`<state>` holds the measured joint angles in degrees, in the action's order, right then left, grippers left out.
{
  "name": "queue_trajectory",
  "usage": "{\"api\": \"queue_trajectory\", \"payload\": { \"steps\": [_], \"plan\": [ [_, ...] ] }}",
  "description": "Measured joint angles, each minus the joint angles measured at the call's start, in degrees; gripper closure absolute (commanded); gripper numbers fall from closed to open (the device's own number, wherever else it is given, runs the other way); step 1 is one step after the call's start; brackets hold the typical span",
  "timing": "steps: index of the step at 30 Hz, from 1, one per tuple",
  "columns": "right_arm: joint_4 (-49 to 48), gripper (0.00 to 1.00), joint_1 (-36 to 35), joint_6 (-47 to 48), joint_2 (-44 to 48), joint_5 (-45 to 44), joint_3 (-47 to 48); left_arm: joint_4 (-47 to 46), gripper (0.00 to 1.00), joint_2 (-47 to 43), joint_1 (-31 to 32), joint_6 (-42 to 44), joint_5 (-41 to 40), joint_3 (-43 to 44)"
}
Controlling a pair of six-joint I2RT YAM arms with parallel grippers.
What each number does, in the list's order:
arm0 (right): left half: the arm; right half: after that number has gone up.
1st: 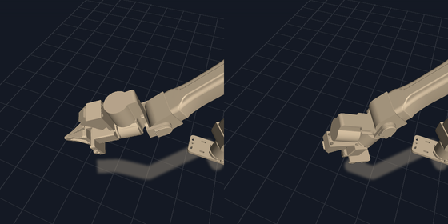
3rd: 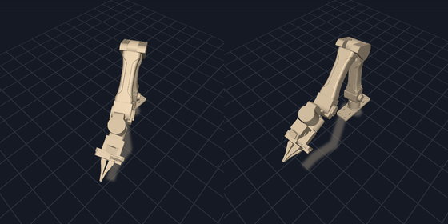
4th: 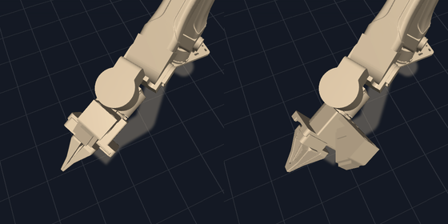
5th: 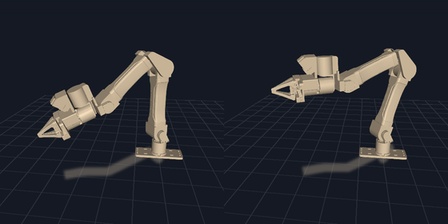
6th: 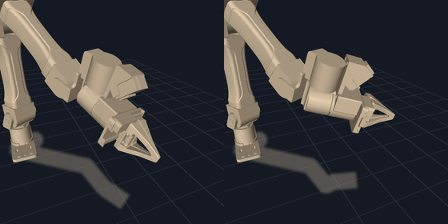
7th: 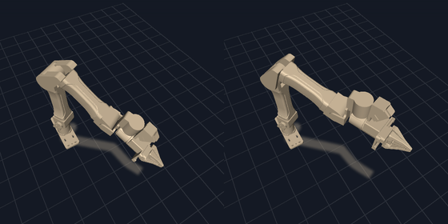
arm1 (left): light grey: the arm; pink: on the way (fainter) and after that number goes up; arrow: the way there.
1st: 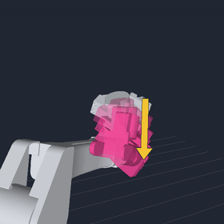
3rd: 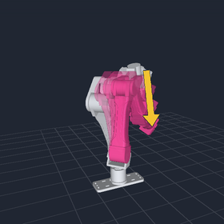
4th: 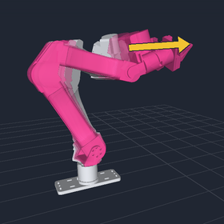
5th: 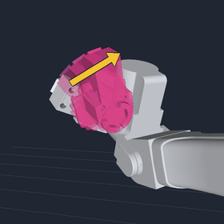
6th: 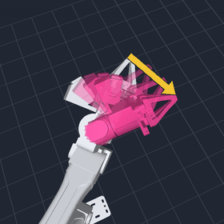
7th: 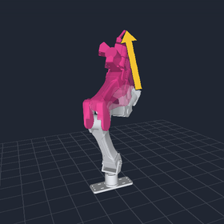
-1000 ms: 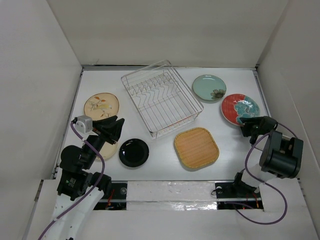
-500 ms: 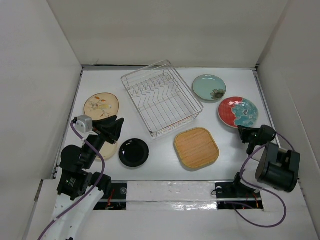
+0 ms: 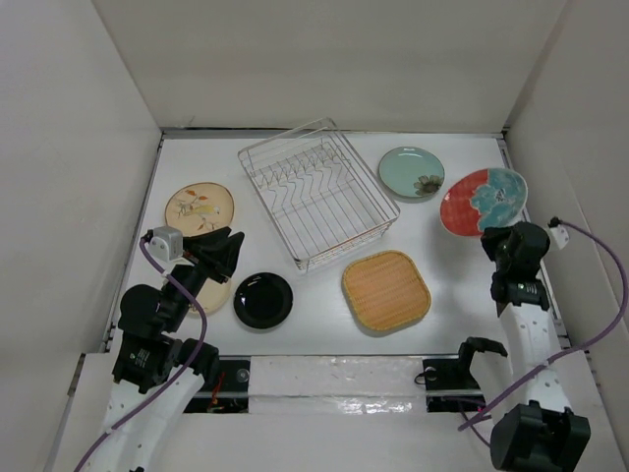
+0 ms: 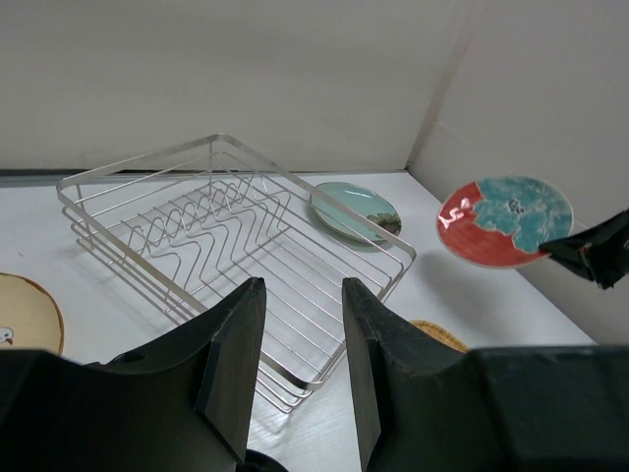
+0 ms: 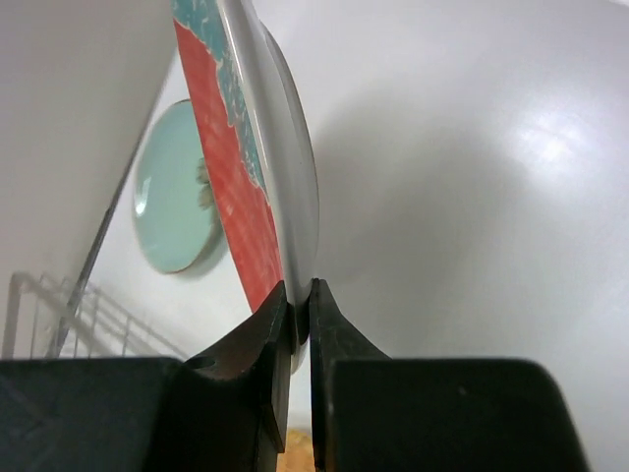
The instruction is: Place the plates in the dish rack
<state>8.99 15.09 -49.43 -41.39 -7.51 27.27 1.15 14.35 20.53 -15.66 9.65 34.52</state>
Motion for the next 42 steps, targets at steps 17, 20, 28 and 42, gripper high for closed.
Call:
{"api": "queue_trajectory", "payload": {
  "steps": [17, 20, 28, 42],
  "plan": [
    [4.7, 1.00, -32.8, 27.8, -41.2, -4.2, 53.5, 0.0, 0.67, 0.2, 0.0, 0.2, 0.0, 0.0],
    [7.4, 1.00, -36.7, 32.5, -50.6, -4.3, 63.8, 0.0, 0.67, 0.2, 0.0, 0.2, 0.0, 0.0],
    [13.8, 1.00, -41.8, 42.7, -66.2, -6.6, 82.7, 0.0, 0.67, 0.6, 0.0, 0.2, 0.0, 0.0],
    [12.3, 1.00, -43.4, 50.1, -70.8, -16.3, 86.9, 0.0, 0.67, 1.3, 0.0, 0.2, 0.0, 0.0]
  ]
}}
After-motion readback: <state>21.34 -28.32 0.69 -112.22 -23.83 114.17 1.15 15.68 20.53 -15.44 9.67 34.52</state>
